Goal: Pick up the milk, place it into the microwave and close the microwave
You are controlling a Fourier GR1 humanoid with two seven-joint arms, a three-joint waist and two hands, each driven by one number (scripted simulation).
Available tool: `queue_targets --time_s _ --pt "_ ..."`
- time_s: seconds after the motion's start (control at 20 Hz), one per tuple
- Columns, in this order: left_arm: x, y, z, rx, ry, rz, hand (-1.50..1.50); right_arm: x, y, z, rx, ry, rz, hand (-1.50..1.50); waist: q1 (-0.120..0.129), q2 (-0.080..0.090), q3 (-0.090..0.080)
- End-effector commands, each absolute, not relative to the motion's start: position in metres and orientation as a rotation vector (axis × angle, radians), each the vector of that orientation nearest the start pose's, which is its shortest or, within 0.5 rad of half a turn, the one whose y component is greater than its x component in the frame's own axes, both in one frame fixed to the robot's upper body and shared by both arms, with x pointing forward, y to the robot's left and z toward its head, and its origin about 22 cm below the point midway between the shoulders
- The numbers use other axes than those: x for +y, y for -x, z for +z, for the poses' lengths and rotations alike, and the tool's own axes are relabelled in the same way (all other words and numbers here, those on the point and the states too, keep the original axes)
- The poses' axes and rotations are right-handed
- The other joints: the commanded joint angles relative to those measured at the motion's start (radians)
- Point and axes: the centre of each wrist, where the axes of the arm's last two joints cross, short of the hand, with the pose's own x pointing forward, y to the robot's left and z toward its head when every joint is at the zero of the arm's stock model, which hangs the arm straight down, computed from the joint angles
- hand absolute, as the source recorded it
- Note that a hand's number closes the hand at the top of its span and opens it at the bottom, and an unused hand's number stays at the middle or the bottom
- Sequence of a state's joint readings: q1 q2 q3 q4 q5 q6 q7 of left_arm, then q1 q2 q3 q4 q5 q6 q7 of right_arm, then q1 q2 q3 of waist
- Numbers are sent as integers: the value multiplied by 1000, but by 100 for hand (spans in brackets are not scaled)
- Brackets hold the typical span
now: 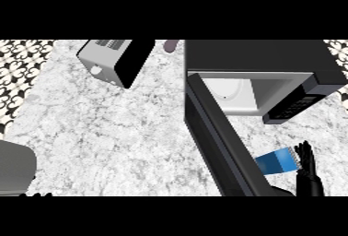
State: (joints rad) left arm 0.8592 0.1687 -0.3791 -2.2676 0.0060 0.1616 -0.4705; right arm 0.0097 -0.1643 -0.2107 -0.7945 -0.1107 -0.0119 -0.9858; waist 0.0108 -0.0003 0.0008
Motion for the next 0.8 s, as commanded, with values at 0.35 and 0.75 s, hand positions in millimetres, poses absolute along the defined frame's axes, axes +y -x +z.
queue_targets --time_s 0.35,0.75 --pt "224 -44 49 -1914 -84 73 -150 -328 -188 -167 -1866 322 -209 -150 5 0 1" --pt "226 -49 44 -1914 -99 99 -150 -307 -197 -163 -1944 83 -341 150 0 -2 0"
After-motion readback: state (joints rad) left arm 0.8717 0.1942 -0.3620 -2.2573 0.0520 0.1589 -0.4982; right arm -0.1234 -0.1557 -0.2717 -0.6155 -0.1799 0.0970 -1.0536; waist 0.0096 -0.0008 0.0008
